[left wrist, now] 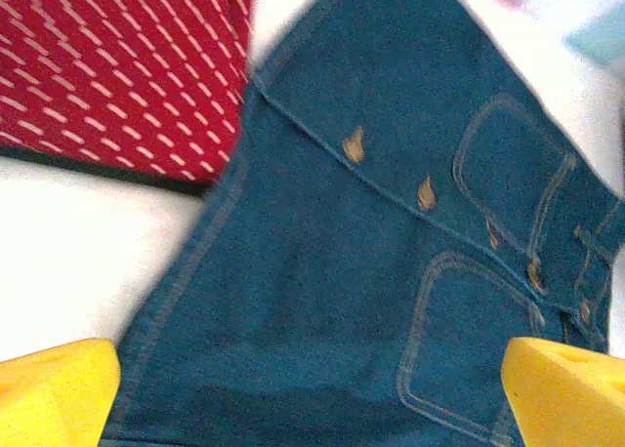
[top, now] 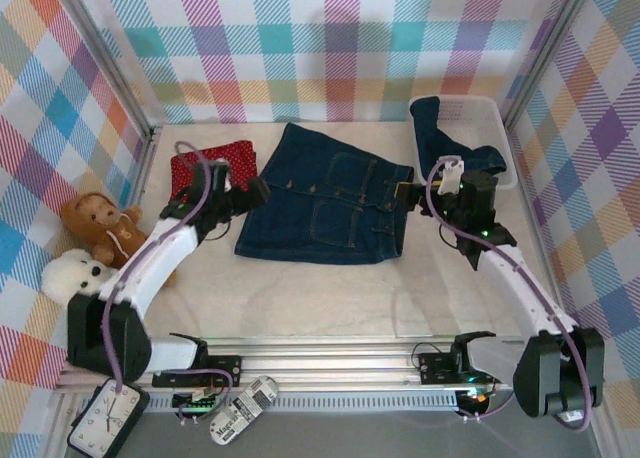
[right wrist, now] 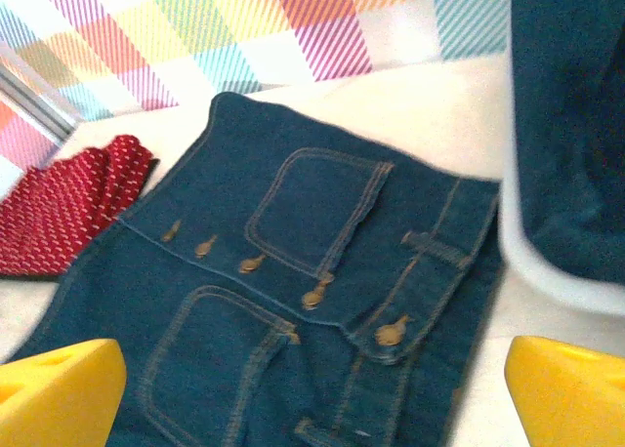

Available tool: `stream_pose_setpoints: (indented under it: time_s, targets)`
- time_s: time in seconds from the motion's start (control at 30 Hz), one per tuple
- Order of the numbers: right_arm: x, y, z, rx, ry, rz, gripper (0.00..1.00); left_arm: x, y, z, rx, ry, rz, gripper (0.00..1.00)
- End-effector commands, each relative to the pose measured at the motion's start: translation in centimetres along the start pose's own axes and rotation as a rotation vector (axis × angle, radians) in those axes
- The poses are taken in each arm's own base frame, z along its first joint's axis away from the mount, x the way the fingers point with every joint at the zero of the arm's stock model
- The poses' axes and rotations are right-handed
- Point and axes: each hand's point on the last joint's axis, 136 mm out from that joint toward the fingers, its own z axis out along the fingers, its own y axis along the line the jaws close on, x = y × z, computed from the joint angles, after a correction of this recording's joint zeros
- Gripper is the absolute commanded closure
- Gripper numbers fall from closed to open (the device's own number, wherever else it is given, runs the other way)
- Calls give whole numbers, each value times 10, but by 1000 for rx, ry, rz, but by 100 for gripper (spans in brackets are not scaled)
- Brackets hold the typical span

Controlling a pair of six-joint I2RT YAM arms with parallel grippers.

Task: Fold and stack the skirts

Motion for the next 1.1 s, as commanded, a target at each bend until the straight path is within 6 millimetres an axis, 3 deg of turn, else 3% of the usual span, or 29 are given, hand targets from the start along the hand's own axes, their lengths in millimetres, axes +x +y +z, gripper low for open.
stream_pose_setpoints:
  time_s: [0.0,0.07,0.17,0.57,0.63,0.7,0.83,0.97,1.07]
  targets:
    - [41,5,21,-28,151,286,1,27,-40,33,76,168,-22,0]
    - [70,-11,28,87,255,358,0,39,-38,53,33,230,-43,0]
    - [106,-31,29,213,365,448,14,53,-21,70,-40,265,-98,0]
    - [180,-18,52,188,622,407,49,94,32,104,-258,387,-164,0]
    - [182,-17,51,183,626,410,65,98,39,108,-289,396,-173,0]
    - [172,-13,45,163,584,390,83,100,45,106,-317,395,-180,0]
    - [148,-13,16,175,458,324,100,111,67,95,-381,399,-194,0]
    - [185,-31,-12,257,491,393,100,142,90,86,-415,469,-259,0]
    - [206,-31,-25,259,546,466,100,170,92,81,-390,539,-322,0]
